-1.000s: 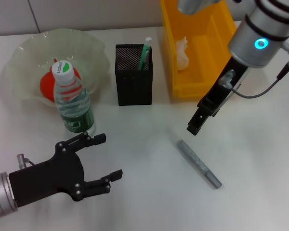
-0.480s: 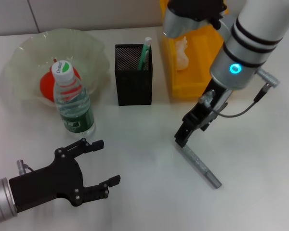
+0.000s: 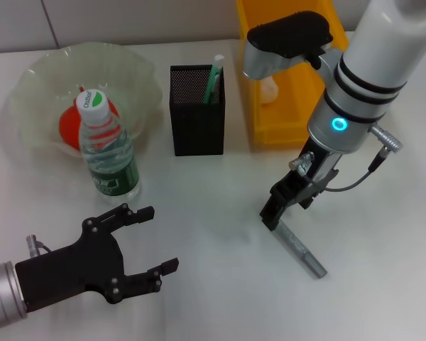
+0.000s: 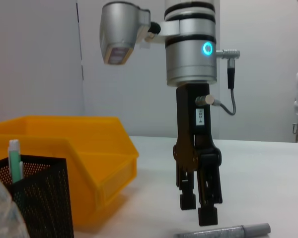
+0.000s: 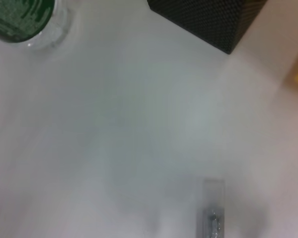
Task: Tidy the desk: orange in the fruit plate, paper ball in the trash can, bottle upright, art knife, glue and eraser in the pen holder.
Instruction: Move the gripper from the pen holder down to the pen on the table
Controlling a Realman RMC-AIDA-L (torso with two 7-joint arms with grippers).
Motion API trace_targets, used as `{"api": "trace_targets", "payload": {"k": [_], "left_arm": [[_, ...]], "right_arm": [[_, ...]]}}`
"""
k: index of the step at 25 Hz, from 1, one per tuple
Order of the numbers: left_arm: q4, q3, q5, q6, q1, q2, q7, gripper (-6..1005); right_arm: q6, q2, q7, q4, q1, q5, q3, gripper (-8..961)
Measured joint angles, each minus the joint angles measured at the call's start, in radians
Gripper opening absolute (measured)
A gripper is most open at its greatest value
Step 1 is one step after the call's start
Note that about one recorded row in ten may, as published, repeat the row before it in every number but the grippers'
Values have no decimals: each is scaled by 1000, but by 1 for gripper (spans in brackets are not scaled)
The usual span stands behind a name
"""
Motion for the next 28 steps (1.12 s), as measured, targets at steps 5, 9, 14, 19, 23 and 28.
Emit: {"api": "trace_targets", "payload": {"k": [5, 9, 14, 19, 23, 28], "left_arm": [[0, 1, 2, -2, -3, 0, 0, 848], [0, 1, 9, -3, -4, 0, 1, 849], [0, 2, 11, -3, -7, 0, 1, 849], [0, 2, 18, -3, -10, -1, 1, 849], [0, 2, 22, -3, -11, -2, 1, 849], [0, 2, 22, -2, -11, -2, 2, 848]], "right_arm": [[14, 1, 0, 8, -1, 1, -1, 765], [24, 2, 1, 10, -1, 1, -3, 765], [34, 2, 1, 36, 10, 16, -21, 719], [54, 2, 2, 86, 41, 40, -61, 615], [60, 2, 2, 93, 48, 40, -74, 613], [61, 1, 2, 95, 47, 40, -70, 610]]}}
